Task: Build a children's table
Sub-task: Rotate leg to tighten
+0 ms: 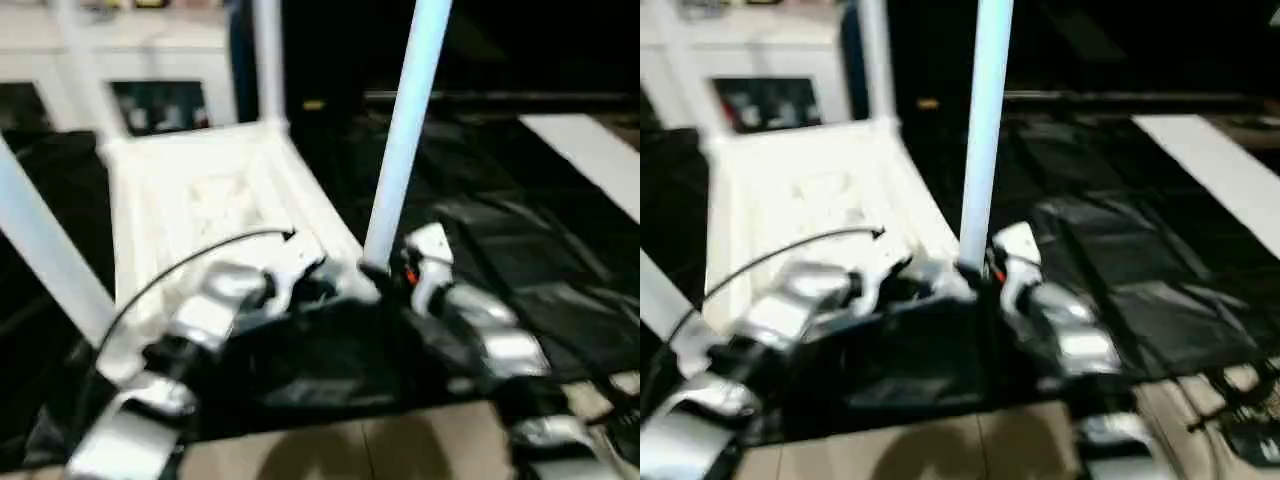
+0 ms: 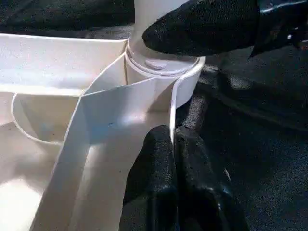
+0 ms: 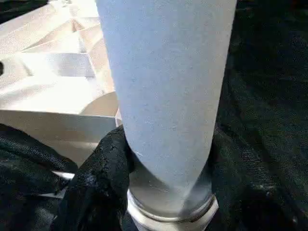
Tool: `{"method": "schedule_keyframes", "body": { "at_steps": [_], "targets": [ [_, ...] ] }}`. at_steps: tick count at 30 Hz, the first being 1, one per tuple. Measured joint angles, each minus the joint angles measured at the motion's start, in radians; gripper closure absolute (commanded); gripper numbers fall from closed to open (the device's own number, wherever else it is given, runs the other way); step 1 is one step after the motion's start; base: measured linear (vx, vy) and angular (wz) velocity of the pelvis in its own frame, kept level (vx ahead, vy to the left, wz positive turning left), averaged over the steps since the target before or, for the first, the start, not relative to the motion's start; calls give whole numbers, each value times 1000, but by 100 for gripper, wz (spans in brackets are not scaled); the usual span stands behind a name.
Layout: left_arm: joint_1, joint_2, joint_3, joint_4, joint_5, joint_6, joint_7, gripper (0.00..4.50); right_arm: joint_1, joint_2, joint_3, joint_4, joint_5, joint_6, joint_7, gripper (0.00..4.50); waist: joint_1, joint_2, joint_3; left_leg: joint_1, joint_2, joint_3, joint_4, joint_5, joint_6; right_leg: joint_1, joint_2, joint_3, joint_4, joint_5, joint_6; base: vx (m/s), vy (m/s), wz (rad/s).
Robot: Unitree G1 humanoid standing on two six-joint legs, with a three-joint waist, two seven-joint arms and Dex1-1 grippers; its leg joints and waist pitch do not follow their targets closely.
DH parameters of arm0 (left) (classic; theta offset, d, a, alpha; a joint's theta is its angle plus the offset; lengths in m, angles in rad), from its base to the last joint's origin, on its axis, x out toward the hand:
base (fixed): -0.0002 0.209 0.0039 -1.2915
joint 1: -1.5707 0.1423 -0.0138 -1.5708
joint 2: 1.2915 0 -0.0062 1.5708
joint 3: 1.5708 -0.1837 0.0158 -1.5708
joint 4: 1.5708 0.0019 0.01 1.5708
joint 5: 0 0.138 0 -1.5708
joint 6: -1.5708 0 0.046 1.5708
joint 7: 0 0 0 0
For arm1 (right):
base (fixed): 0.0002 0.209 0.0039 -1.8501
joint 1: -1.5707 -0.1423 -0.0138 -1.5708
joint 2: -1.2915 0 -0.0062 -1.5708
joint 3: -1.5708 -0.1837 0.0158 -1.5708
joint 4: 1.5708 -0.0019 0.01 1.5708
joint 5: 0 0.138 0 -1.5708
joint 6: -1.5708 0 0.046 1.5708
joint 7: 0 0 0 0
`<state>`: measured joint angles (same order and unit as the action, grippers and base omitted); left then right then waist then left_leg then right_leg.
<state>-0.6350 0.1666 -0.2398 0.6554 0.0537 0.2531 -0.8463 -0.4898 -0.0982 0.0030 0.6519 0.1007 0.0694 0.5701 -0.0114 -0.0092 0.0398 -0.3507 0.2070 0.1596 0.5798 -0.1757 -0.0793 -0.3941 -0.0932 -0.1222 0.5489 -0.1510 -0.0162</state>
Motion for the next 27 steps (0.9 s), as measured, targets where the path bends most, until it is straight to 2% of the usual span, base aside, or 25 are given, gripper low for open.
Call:
{"method": "schedule_keyframes", "body": {
  "at_steps": [3,5,8,10,13,15,17,20,24,25,27],
  "targets": [
    [-1,-1,2,8,2,-10,-3,450,0,11,-4,4,2,-5,0,172,-9,2,0,0,-1,-2,-2,0,0,5,0,-2,-8,0,0,0,0,0],
    [0,5,2,9,2,-20,-24,450,3,8,-3,-1,-1,-6,11,138,-10,2,0,0,-1,-2,-1,0,1,5,0,-1,-8,0,0,0,0,0],
    [0,22,1,8,1,-34,-65,450,8,-14,7,-14,-12,-10,83,138,-10,2,0,0,-1,-2,-2,0,1,5,0,0,-8,0,0,0,0,0],
    [3,49,-8,-5,-15,-39,-130,450,15,-71,31,-40,5,1,197,138,-7,2,0,-1,-1,-1,-5,-1,2,4,0,1,-7,2,-2,0,0,0],
    [31,108,-20,-54,-44,-46,-251,450,25,-173,82,-90,27,18,406,138,9,2,0,0,-1,4,-7,-5,0,1,0,5,3,17,-13,35,-22,5],
    [39,132,-29,-72,-57,-53,-303,450,24,-204,102,-100,29,21,485,138,22,1,0,-4,1,7,-8,-6,-2,-4,1,5,13,10,-7,26,-19,4],
    [43,153,-38,-93,-60,-57,-356,450,24,-232,120,-102,37,28,558,138,45,1,0,-3,2,9,-14,-6,-2,-7,2,3,17,5,-9,0,0,0],
    [46,184,-56,-115,-62,-64,-421,450,20,-271,135,-103,48,38,658,138,65,1,0,-3,3,10,-13,-5,-1,-10,1,4,27,-4,-12,0,0,0],
    [50,216,-66,-130,-64,-69,-471,450,17,-286,152,-103,60,50,719,138,78,1,1,0,3,10,-12,-5,-2,-10,1,4,28,-5,-13,0,0,0],
    [52,223,-72,-135,-68,-69,-482,450,17,-288,157,-103,62,52,728,164,80,1,1,0,3,10,-11,-7,-4,-10,1,4,28,-5,-13,0,0,0],
    [57,230,-73,-141,-70,-69,-493,450,17,-289,161,-103,66,55,738,171,80,1,1,0,3,10,-10,-8,-6,-10,1,4,29,-4,-13,0,0,0]
  ]
}}
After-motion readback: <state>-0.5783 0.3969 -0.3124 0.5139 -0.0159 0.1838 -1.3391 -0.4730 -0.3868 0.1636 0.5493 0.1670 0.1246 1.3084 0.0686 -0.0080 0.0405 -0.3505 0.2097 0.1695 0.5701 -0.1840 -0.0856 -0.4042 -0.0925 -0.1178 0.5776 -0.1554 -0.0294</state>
